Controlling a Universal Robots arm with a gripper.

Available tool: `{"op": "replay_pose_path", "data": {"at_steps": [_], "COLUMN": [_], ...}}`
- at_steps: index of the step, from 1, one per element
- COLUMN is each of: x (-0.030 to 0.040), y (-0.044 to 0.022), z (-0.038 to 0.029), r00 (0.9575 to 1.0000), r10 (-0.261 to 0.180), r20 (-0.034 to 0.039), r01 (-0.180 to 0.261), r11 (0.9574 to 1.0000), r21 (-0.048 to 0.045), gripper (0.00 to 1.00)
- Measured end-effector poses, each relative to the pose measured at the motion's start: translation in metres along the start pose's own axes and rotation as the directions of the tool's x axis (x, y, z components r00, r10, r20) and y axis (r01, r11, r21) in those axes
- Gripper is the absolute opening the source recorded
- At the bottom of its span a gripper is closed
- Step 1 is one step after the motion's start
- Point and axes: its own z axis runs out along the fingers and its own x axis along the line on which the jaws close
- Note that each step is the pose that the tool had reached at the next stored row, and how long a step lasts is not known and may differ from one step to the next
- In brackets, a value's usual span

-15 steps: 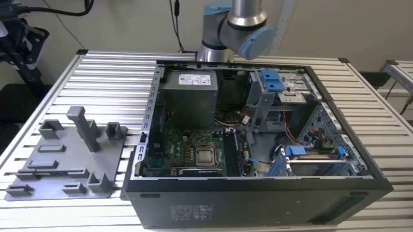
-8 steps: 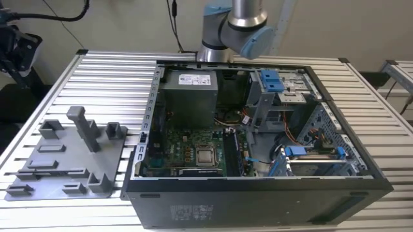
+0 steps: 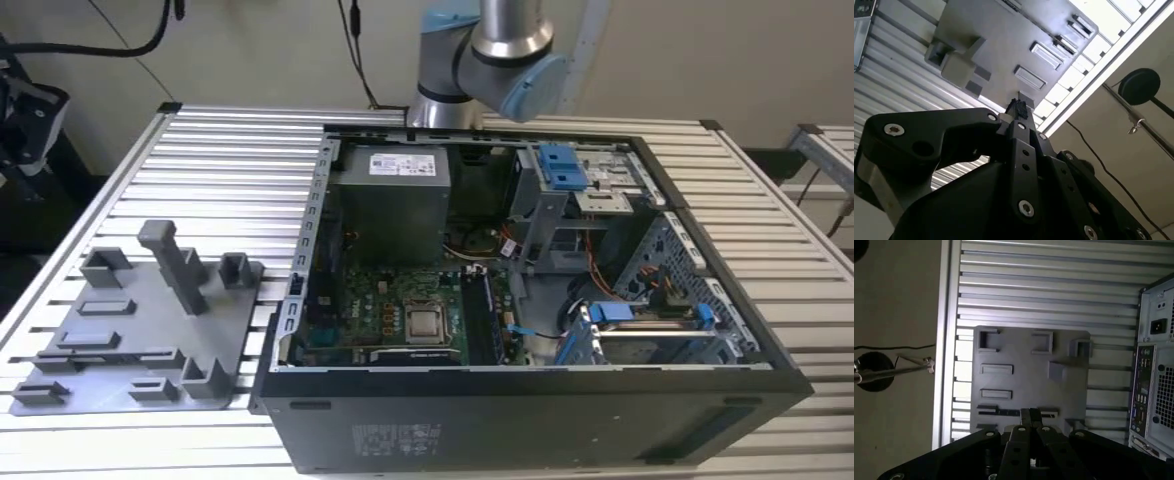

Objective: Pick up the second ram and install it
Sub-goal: 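Reach for the second ram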

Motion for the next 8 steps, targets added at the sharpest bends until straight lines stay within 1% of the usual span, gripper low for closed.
{"op": "replay_pose_path", "data": {"at_steps": [8], "x": [0.0022], "y": [-0.0175], "z": [-0.0006], "r00": [1.0000], "r10": [0.000], "r20": [0.0000], "r01": [0.000], "r11": [1.0000], "r21": [0.0000], "gripper": [0.11]}}
